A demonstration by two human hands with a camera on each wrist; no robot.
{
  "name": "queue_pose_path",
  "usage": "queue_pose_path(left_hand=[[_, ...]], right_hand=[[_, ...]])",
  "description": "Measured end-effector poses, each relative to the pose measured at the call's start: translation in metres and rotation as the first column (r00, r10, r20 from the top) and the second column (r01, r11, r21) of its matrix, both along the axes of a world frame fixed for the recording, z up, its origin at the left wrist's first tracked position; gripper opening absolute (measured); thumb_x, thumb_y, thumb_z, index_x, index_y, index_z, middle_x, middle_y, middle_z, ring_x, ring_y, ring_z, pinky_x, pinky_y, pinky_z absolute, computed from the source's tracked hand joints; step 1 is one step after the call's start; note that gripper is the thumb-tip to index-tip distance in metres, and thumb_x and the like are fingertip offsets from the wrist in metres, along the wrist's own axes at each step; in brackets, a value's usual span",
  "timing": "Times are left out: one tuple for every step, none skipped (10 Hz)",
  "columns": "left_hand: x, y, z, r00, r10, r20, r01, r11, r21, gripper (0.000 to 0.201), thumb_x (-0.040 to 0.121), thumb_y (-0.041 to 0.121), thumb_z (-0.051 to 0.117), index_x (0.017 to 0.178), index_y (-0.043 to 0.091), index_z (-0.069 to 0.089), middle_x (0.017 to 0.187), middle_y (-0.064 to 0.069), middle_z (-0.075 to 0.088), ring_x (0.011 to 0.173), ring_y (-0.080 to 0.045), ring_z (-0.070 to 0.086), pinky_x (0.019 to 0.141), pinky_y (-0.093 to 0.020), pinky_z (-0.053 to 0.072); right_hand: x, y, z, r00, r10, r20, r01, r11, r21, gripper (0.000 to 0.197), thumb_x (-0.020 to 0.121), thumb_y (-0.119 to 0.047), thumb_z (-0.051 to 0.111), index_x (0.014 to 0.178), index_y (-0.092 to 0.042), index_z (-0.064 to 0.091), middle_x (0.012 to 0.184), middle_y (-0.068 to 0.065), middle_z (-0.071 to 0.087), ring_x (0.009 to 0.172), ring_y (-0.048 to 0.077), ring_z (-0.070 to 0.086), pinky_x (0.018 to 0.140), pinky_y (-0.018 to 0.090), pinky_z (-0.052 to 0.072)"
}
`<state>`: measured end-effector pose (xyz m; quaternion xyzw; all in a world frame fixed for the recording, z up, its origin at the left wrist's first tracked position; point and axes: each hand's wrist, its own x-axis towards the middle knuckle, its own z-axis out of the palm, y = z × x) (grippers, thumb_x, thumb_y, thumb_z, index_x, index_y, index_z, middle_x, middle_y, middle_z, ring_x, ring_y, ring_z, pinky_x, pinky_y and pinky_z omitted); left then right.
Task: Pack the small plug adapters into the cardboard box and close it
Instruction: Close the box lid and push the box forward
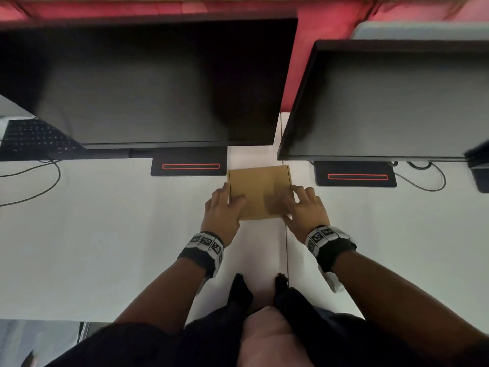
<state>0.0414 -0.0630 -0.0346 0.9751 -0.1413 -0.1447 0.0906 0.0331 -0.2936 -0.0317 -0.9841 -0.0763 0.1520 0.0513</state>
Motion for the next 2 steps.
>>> queue_pose_path(left_hand=[[0.002,0.0,0.011,1.0,-0.009,-0.025,0.011,0.998,0.065,0.055,0.082,0.02,0.069,0.131,0.029,0.046,0.153,-0.02,0.028,0.133,-0.04,0.033,0.101,-0.053,0.043],[0.006,0.001,0.028,0.998,-0.048,-0.048,0.053,0.994,0.092,0.058,0.084,0.036,0.066,0.138,0.035,0.044,0.153,-0.014,0.027,0.135,-0.04,0.03,0.105,-0.054,0.039]], right_hand=[[0.003,0.006,0.015,0.999,-0.032,0.004,0.032,0.998,-0.059,0.044,0.08,-0.031,0.071,0.121,-0.023,0.057,0.131,0.009,0.051,0.114,0.035,0.046,0.088,0.047,0.05],[0.008,0.013,0.032,0.999,-0.033,-0.027,0.03,0.995,-0.097,0.052,0.081,-0.039,0.067,0.128,-0.025,0.052,0.131,0.008,0.049,0.118,0.034,0.043,0.094,0.047,0.047]])
